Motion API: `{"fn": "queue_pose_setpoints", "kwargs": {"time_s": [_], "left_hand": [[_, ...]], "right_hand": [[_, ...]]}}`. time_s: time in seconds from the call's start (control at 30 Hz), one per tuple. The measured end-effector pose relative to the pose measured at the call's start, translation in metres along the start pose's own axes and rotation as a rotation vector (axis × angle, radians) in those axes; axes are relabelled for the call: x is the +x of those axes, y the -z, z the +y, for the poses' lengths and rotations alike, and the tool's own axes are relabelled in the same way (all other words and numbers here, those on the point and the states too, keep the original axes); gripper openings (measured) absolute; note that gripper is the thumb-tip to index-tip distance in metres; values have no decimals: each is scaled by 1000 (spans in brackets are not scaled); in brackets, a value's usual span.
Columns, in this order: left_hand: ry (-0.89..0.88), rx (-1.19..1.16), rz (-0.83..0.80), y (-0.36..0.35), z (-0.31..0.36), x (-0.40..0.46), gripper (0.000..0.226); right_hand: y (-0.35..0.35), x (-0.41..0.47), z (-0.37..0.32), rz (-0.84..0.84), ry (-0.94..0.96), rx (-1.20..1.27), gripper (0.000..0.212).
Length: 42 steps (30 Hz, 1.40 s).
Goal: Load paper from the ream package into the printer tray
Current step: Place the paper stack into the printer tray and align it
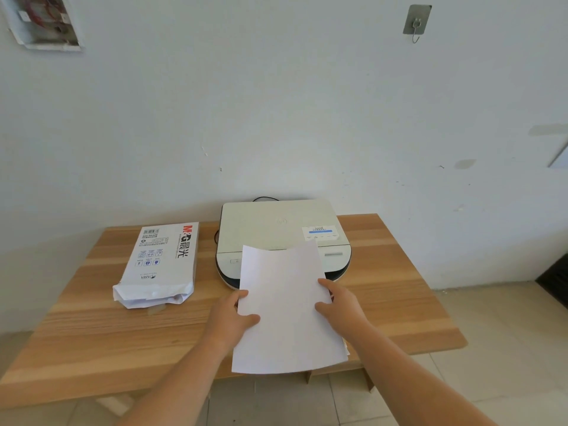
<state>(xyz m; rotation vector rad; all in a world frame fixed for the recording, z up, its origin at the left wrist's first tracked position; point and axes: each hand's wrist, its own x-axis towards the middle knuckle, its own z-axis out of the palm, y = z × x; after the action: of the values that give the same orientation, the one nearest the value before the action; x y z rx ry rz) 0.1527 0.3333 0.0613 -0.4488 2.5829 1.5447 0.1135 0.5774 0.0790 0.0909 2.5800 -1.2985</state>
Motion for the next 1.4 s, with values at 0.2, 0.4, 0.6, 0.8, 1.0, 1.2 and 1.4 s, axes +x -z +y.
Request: {"fn": "queue_pose_setpoints", "kwargs": {"time_s": [0.2,0.4,0.6,0.8,1.0,1.2,1.4], "left_hand": [[38,-44,-26,-11,-20,12,65],[91,-185,6,-16,-31,21,55],[233,-285,-43,-34,-49,18,46],[286,-300,-23,-55,-49,12,45],[345,-253,-5,-76,-49,10,46],[428,-256,7,-95,-54,12,53],[510,-322,57,-113,-61,12,63]], "right_hand": [[-15,12,10,-10,-85,81,62],[-29,20,26,44,-226,251,60],[-31,20,49,35,-274,329,42],[-22,20,71,1,-358,451,41],[-13,29,90,-77,-412,461,41],[-1,40,110,-142,-460,496,40],[2,50,130,-197,-500,523,36]]}}
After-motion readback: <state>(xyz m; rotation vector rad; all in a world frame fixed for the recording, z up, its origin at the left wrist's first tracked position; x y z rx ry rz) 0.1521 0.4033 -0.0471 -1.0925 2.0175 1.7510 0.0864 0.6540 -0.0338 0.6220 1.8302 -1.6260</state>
